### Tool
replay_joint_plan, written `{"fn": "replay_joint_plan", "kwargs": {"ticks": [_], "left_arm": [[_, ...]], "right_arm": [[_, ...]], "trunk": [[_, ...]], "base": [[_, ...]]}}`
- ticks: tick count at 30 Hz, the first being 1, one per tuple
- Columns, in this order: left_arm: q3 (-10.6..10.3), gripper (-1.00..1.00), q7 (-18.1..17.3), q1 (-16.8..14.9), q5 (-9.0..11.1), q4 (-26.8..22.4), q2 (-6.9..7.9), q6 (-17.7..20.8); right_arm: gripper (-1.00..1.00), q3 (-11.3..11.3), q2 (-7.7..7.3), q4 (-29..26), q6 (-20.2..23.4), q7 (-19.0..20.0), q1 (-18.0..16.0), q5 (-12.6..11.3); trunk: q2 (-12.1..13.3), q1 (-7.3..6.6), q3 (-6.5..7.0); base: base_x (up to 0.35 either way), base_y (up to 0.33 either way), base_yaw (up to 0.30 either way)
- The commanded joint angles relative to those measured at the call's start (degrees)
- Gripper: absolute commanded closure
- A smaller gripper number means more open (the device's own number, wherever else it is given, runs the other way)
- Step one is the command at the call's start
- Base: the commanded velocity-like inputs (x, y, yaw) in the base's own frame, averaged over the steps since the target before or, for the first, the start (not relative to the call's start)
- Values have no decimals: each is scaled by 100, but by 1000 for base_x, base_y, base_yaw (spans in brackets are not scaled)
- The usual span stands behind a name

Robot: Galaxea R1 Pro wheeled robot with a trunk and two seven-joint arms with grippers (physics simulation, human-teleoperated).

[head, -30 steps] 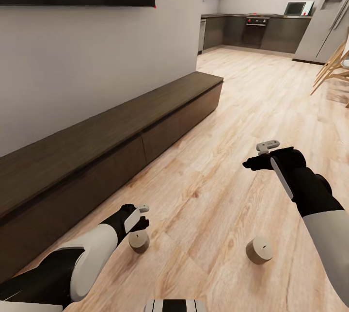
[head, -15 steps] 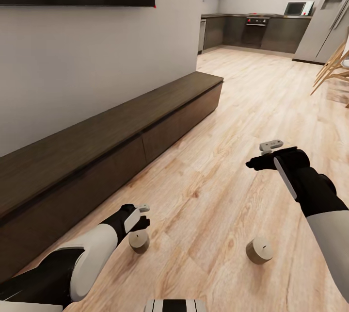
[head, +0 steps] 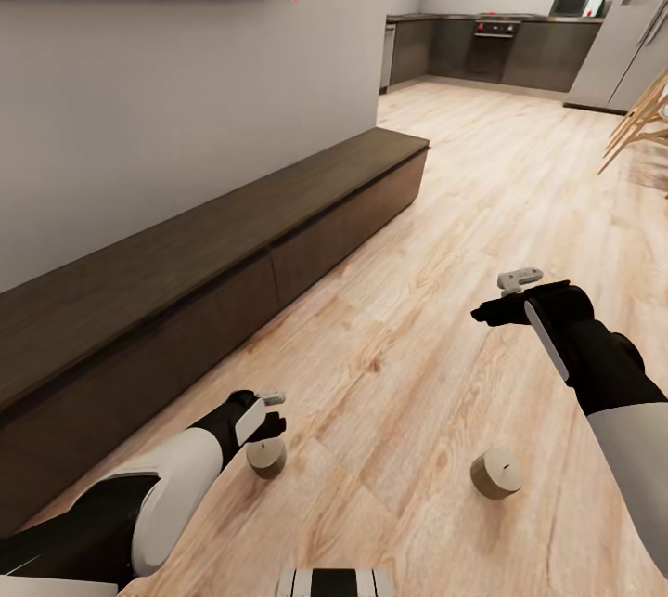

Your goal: Place each of the two pumpkins and all three candles from the living room inside a cabinet in the living room (use any cabinet), then make sure every cabinet is closed, and position the cauldron so it is next to a table in the living room.

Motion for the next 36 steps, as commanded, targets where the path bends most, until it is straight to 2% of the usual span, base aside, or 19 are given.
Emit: {"fn": "replay_joint_plan", "kwargs": {"ticks": [1, 15, 26, 36], "left_arm": [[44, -100, 48, 0, 46, -12, -1, 18], [44, -100, 47, 0, 43, -12, 30, 9], [44, -100, 47, 0, 43, -12, 30, 4], [35, -100, 47, 0, 43, -12, 30, 2]], "right_arm": [[-100, 12, -6, -4, 22, 3, -5, -4], [-100, 19, -4, -4, 22, 3, -5, -4], [-100, 20, -6, -4, 22, 3, -5, -4], [-100, 21, -6, -3, 22, 3, -5, -4]], "trunk": [[-4, 1, -27], [-22, 37, -338], [-22, 37, -338], [-22, 37, -338]], "base": [[0, 0, 0], [0, 0, 0], [1, 0, 0], [119, 0, 0]]}}
